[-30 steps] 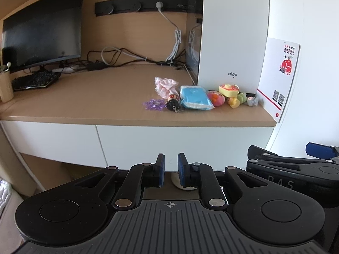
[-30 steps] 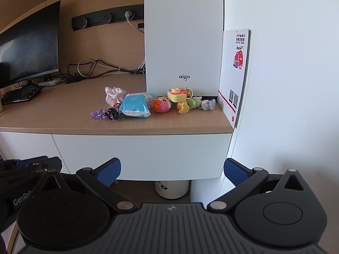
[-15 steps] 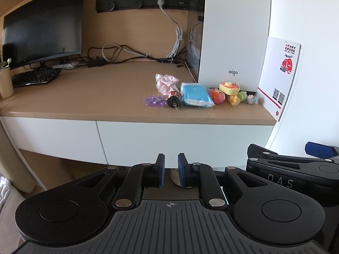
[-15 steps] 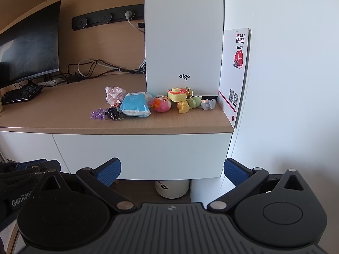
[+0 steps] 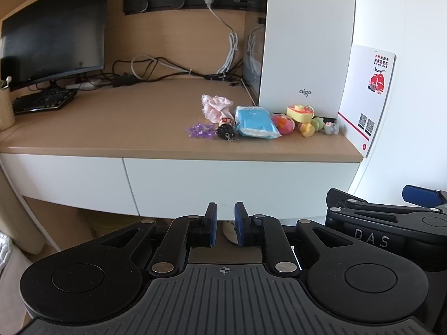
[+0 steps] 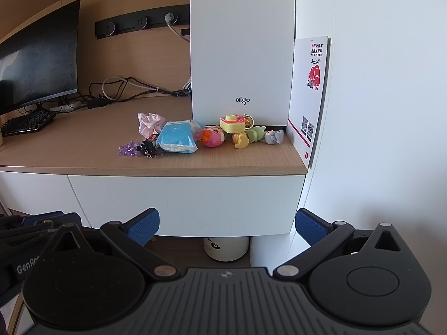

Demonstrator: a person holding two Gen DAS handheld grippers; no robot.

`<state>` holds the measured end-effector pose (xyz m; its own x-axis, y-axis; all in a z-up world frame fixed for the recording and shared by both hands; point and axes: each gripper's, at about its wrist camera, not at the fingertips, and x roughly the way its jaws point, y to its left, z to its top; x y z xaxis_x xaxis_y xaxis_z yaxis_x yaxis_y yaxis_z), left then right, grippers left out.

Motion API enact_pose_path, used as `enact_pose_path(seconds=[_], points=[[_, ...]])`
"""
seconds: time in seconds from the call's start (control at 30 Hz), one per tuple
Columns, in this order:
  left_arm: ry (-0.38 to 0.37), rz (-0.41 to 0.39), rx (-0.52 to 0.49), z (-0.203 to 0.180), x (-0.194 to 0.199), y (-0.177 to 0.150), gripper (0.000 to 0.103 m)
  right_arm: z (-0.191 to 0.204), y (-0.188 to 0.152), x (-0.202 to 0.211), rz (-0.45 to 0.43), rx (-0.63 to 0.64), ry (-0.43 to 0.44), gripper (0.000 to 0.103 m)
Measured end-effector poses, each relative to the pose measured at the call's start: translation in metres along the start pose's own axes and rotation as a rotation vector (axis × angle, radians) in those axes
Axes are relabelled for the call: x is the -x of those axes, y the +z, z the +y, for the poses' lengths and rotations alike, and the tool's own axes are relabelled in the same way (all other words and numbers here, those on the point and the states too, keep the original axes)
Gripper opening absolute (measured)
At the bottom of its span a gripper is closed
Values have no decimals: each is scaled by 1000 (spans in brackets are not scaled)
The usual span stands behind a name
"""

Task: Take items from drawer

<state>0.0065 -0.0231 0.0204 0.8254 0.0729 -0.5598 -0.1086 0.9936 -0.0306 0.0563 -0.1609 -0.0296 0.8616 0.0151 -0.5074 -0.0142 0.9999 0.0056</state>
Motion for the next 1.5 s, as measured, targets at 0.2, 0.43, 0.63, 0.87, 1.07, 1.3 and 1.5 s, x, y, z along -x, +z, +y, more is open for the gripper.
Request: enact_pose_path(seconds=[0.2, 0.43, 0.63, 0.87, 1.07, 1.3, 1.5], points=[[-17, -2, -2, -2, -3, 1, 16, -2, -1, -3, 13, 8, 3, 103], [-36, -18, -15, -9, -5, 2, 16, -8, -1, -5, 14, 0, -9, 103], [-66, -10, -32, -13, -9, 3, 17, -11, -1, -6, 17, -4, -13, 103], [-44, -13, -29, -16, -9, 2, 17, -14, 0, -8, 20, -8, -16, 103], [-46, -18, -13, -15, -10, 3, 18, -15, 0, -9, 24, -8, -15, 103], [-46, -26, -29, -19, -7, 2, 18, -15, 0, -9, 24, -8, -15, 103], [-34, -41, -13, -17, -8, 2, 17, -16, 0, -10, 24, -6, -16, 103]])
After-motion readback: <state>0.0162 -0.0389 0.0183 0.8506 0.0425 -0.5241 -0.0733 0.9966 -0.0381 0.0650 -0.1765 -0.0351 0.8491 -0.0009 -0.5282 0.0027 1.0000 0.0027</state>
